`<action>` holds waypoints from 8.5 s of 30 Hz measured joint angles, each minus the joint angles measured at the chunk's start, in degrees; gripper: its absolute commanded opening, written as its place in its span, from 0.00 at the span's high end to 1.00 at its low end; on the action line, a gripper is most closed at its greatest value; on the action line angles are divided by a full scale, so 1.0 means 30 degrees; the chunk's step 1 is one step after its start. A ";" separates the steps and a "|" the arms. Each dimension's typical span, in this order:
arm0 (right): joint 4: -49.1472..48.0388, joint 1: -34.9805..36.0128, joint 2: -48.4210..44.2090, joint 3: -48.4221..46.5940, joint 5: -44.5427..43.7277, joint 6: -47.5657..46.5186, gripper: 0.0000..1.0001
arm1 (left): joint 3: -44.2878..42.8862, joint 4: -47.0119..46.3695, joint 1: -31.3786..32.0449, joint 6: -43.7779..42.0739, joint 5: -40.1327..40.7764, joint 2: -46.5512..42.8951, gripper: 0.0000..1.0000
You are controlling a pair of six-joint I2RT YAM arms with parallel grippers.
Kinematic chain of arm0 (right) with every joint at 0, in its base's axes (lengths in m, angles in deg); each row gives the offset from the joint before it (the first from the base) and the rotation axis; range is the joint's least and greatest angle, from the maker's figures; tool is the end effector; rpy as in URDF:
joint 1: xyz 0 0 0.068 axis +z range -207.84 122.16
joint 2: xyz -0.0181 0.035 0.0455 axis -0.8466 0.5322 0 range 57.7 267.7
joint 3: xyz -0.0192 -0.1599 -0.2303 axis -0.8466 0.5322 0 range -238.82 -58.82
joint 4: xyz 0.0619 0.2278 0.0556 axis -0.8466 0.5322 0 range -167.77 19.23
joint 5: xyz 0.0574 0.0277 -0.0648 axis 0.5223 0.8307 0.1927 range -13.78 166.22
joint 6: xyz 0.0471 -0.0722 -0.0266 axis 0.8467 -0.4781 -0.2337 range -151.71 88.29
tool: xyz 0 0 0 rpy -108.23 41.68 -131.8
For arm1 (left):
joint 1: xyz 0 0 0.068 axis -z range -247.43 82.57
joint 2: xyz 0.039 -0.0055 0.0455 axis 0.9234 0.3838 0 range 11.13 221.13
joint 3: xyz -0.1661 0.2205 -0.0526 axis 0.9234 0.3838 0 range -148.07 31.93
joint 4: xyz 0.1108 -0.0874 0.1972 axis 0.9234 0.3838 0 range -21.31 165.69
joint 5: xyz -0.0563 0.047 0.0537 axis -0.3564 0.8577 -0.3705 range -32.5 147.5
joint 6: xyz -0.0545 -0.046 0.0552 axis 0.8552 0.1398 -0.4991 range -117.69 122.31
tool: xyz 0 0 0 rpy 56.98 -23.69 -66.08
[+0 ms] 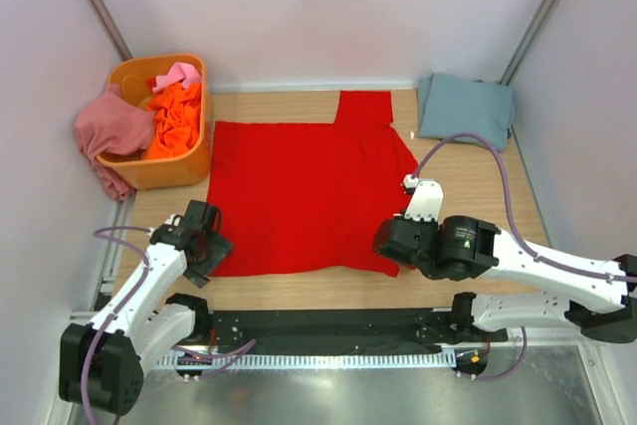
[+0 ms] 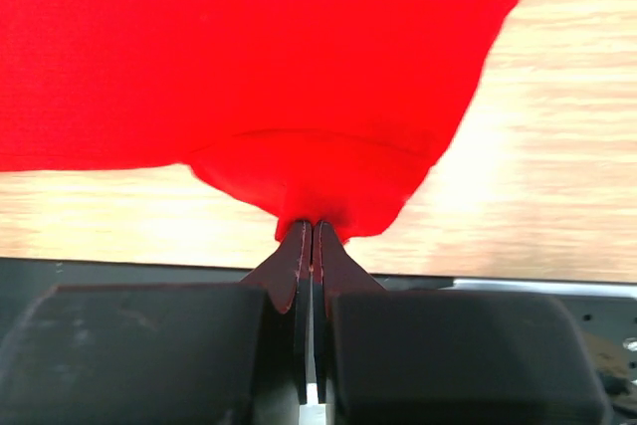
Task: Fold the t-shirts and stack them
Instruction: Fold the tshirt
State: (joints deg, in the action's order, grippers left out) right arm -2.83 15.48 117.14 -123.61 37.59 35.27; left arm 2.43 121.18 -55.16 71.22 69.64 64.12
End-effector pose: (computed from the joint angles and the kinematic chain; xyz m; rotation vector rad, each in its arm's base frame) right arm 0.0904 0.1267 0.3005 0.0185 2.3955 0.1204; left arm 0.1238 -0.0096 0.1483 -1.3699 2.4641 0.0022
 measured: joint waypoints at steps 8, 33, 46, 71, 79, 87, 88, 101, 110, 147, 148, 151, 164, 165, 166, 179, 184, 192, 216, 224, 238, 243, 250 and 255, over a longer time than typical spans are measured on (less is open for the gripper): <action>-0.0838 -0.1916 -0.0306 0.0816 0.0663 -0.2637 0.99 | 0.0000 0.0073 0.0175 0.0386 0.1158 0.0401 0.32; -0.1472 -0.3388 -0.1035 0.2222 0.1931 -0.3912 0.99 | 0.0831 -0.2280 0.0226 -0.0226 0.3322 0.2113 1.00; -0.0685 -0.3388 -0.1916 0.2062 0.1945 -0.3053 0.99 | 0.0940 -0.2324 0.0240 -0.0787 0.0911 -0.0823 1.00; -0.5763 -1.1096 0.6215 -0.4932 0.2594 -1.3158 0.99 | -0.8116 -0.0233 -0.0102 -0.8065 -0.0051 0.5909 1.00; -0.6521 -1.2903 0.8087 -0.5486 0.3308 -1.4921 0.99 | -1.0222 -0.0328 -0.0393 -0.9253 0.0328 0.8335 1.00; -0.7184 -1.3631 0.9777 -0.5705 0.3716 -1.5846 0.99 | -1.1315 -0.0561 -0.0699 -0.9726 0.0685 1.0418 1.00; -0.7220 -1.3719 1.0061 -0.5880 0.3730 -1.5948 0.99 | -1.1395 -0.0554 -0.0729 -0.9741 0.0699 1.0593 1.00; -0.7664 -1.4651 1.2939 -0.8364 0.3563 -1.6946 0.99 | -1.3719 -0.0488 -0.0954 -1.0127 0.1064 1.3340 1.00; -0.7956 -1.5467 1.4251 -0.9041 0.3300 -1.7150 0.99 | -1.5125 -0.0364 -0.1049 -1.0156 0.1428 1.5373 0.96; -1.4622 -2.2025 0.6448 0.8036 1.3967 -1.1642 0.36 | -0.8714 -0.0138 -0.1217 -1.2641 -0.1909 0.4612 0.38; -1.4877 -2.2032 0.6608 0.8065 1.4061 -1.1635 0.41 | -0.8699 -0.0146 -0.1217 -1.2648 -0.1916 0.4590 0.37; -1.5715 -2.2156 0.7016 0.8167 1.4280 -1.1664 0.69 | -0.8524 -0.0240 -0.1217 -1.2648 -0.1923 0.4291 0.38; -1.4207 -2.5806 0.4554 0.8422 1.0389 -1.0681 0.99 | -0.8459 -0.0401 -0.0335 -1.2684 -0.1923 0.4065 0.38; -1.4069 -2.6032 0.4379 0.8422 0.9974 -1.0542 0.94 | -0.8459 -0.0401 -0.0211 -1.2692 -0.1931 0.4065 0.38; -1.3894 -2.6345 0.4299 0.8393 0.9544 -1.0411 0.84 | -0.8459 -0.0408 -0.0051 -1.2699 -0.1931 0.4065 0.38; -1.2728 -2.6848 0.2025 0.6681 0.9683 -1.0214 0.37 | -0.8444 -0.0117 0.0561 -1.2699 -0.1800 0.2412 0.37; -1.5212 -2.6556 0.2237 0.6462 1.3194 -0.9814 0.63 | -0.8262 -0.0299 0.0568 -1.2677 -0.1348 0.0291 0.36; -1.7762 -2.5908 0.6543 0.7023 1.5591 -0.9267 0.62 | -0.8058 -0.0408 0.0568 -1.2662 -0.1035 0.0372 0.37; -2.0225 -2.5762 0.9989 0.6411 1.5191 -1.0018 0.75 | -0.8007 -0.0415 0.0619 -1.2641 -0.0896 0.0568 0.37; -1.9897 -2.5726 0.9930 0.5588 1.5234 -1.0178 0.94 | -0.8000 -0.0415 0.0619 -1.2633 -0.0889 0.0663 0.37; -1.9365 -2.1529 1.3012 -0.0415 1.5212 -1.0149 0.49 | -0.7941 -0.0415 0.0619 -1.2626 -0.0743 0.0678 0.37; -1.8396 -2.1332 1.5409 -0.3366 1.4965 -1.0739 0.26 | -0.7941 -0.0423 0.0619 -1.2626 -0.0699 0.0678 0.37; -1.6509 -2.1405 1.8673 -1.0703 1.4404 -1.1905 0.26 | -0.7934 -0.0459 0.0619 -1.2626 -0.0962 0.1392 0.37; -1.5263 -2.1566 2.2760 -1.8156 1.4105 -1.3114 0.23 | -0.8123 -0.0648 0.0619 -1.2539 -0.1450 0.3315 0.37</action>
State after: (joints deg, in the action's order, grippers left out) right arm -48.62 -49.22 185.42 -178.08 79.91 -4.08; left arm -21.94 119.24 -53.30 33.60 65.29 74.07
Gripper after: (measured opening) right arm 0.762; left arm 0.628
